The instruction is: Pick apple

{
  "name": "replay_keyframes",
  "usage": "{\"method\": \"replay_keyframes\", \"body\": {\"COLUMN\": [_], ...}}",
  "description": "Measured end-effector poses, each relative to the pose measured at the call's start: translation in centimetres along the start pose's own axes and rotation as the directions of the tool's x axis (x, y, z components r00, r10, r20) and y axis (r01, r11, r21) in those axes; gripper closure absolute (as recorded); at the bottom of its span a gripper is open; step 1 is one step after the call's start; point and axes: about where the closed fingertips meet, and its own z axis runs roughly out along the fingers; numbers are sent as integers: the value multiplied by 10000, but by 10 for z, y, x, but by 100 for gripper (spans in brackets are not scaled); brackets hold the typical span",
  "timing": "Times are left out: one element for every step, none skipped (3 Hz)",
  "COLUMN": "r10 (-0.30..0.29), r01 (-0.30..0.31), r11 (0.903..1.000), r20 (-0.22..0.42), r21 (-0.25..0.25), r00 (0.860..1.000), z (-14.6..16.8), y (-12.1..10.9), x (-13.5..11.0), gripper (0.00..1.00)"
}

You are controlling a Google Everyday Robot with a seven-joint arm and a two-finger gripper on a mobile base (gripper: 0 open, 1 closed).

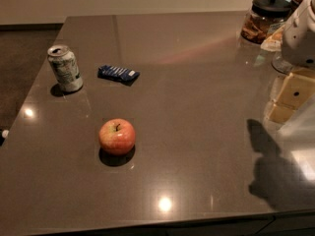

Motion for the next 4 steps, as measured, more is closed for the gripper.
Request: {"method": "replay_keyframes", "body": {"r10": [0, 32, -84, -273], "r01": [0, -27, 139, 479], "r11": [10000, 9996, 9976, 9922], "r20": [1, 201, 804, 1744], "r21": [2, -268, -673, -1151], "r00": [10000, 9998, 9967, 9843], "z": [0, 0, 4, 13], "y": [0, 1, 5, 16], "x": [0, -8, -30, -64], "gripper": [0, 0, 0, 0]}}
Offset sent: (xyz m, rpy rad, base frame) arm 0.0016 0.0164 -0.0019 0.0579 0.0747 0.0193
